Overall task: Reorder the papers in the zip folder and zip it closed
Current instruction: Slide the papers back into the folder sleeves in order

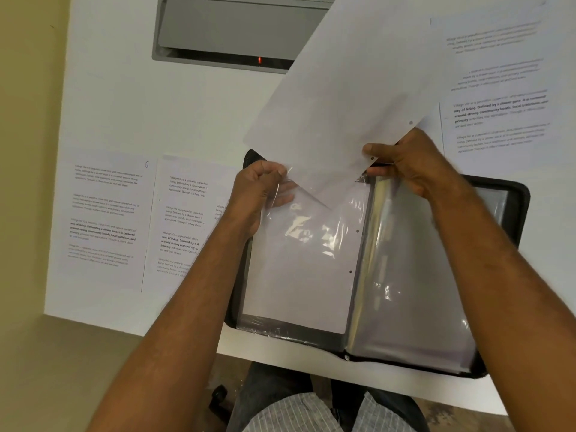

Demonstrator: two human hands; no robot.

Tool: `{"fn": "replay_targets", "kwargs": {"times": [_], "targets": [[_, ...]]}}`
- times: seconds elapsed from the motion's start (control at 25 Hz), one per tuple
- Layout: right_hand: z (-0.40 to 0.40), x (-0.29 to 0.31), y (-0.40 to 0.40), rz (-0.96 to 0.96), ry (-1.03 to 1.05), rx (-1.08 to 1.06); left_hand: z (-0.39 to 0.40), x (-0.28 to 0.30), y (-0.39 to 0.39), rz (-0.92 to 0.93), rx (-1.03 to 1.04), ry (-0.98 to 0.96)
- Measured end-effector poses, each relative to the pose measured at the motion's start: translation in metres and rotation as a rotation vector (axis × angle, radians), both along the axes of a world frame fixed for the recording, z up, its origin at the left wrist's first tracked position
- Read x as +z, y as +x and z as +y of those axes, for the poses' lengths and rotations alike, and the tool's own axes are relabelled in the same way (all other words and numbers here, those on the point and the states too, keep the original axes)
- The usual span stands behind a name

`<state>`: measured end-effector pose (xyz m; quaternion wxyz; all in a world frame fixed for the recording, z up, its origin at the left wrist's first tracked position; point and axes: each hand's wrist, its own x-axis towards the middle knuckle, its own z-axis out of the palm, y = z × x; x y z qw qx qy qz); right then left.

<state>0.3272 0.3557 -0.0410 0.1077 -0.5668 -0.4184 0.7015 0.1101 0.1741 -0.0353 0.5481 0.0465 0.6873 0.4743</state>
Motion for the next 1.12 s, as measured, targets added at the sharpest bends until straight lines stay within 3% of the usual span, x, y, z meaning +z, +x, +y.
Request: {"fn": "replay_targets", "kwargs": {"times": [0.2, 0.44, 0.6, 0.84, 1.12], "targets": [[0.016, -0.003, 0.014, -0.021, -0.056, 0.048, -0.001, -0.003, 0.000, 0.043, -0.017, -0.036], [0.020, -0.003, 0.018, 0.028, 0.055, 0.005, -0.003, 0.002, -0.001, 0.086, -0.083, -0.006], [0.010, -0.005, 0.014, 0.103, 0.088, -0.124, -0.002, 0.005, -0.003, 0.047, -0.051, 0.011], [0.005, 0.003, 0.011, 0.325, 0.000, -0.333, 0.002, 0.002, -0.003, 0.215, -0.215, 0.123], [0.001, 0.007, 0.004, 0.326, -0.009, -0.312, 0.007, 0.007, -0.018, 0.402, -0.408, 0.163]]}}
